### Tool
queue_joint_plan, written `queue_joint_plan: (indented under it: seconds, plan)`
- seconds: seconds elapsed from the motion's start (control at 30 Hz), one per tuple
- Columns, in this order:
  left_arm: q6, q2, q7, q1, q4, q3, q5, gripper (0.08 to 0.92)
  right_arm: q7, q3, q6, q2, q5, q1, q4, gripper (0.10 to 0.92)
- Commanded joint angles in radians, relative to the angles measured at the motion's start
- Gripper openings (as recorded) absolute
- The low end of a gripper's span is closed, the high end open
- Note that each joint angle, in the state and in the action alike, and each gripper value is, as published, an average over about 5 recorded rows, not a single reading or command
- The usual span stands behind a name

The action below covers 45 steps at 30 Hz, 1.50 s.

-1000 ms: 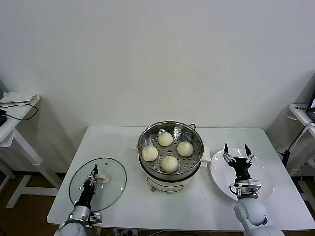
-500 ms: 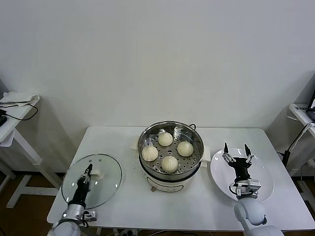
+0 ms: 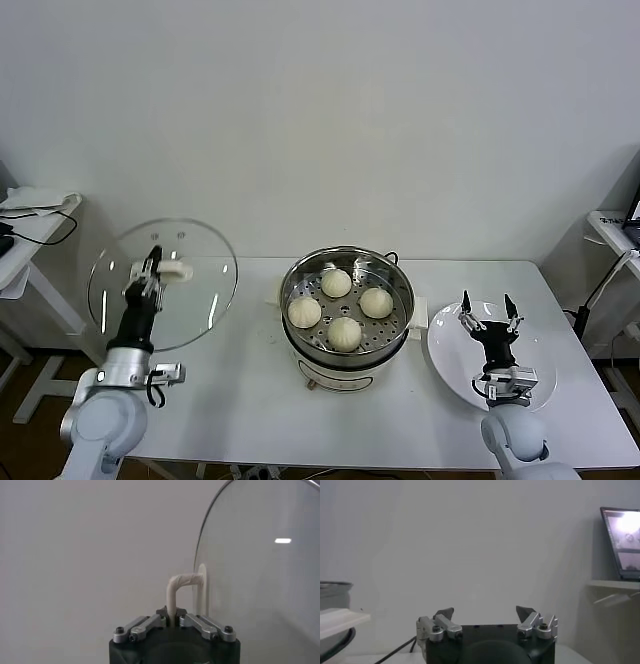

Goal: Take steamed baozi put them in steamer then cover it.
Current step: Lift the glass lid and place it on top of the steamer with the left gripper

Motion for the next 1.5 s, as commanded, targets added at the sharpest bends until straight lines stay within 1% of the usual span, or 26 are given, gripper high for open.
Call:
queue_joint_plan:
  seconds: [0.03,0.17,0.23,0.33,0.43,0.57,0.7,0.83,1.1,1.3,1.5]
  plan:
    - [0.213,0.046,0.199,-0.137,-0.255,0.343,-0.132,0.19,-0.001,0.027,0.0,-0.005,0.002,-0.011,-0.001,0.823]
    - [0.303,-0.002,0.202,-0.241,-0.208,0.552,-0.186,0.19,0.001,0.038,-0.002,-0.001,0.001,-0.011,-0.005,0.823]
    - [0.363,-0.033,0.218,-0.306,-0.177,0.63,-0.184,0.19,0.002,0.046,-0.002,0.003,0.0,-0.015,-0.007,0.823]
    - [0.435,-0.082,0.263,-0.39,-0.114,0.721,-0.17,0.19,0.002,0.059,-0.001,0.007,-0.002,-0.025,-0.009,0.823]
    - [0.462,-0.127,0.287,-0.443,-0.029,0.773,-0.147,0.19,0.0,0.07,0.0,0.009,-0.003,-0.033,-0.012,0.823]
    - [0.465,-0.176,0.315,-0.464,0.074,0.794,-0.049,0.19,-0.002,0.078,0.001,0.014,-0.004,-0.036,-0.02,0.823]
    - [0.47,-0.197,0.348,-0.457,0.148,0.799,0.03,0.19,-0.002,0.079,0.001,0.02,-0.006,-0.032,-0.025,0.823]
    - [0.458,-0.215,0.347,-0.443,0.196,0.776,0.078,0.19,-0.004,0.078,-0.001,0.025,0.002,-0.028,-0.026,0.823]
    - [0.452,-0.244,0.333,-0.427,0.212,0.768,0.111,0.19,-0.017,0.08,0.001,0.026,0.01,-0.027,-0.046,0.823]
    - [0.455,-0.268,0.339,-0.43,0.217,0.785,0.121,0.19,-0.018,0.079,0.003,0.029,0.009,-0.024,-0.057,0.823]
    - [0.451,-0.274,0.35,-0.434,0.243,0.8,0.123,0.19,-0.018,0.082,0.004,0.03,0.009,-0.023,-0.06,0.823]
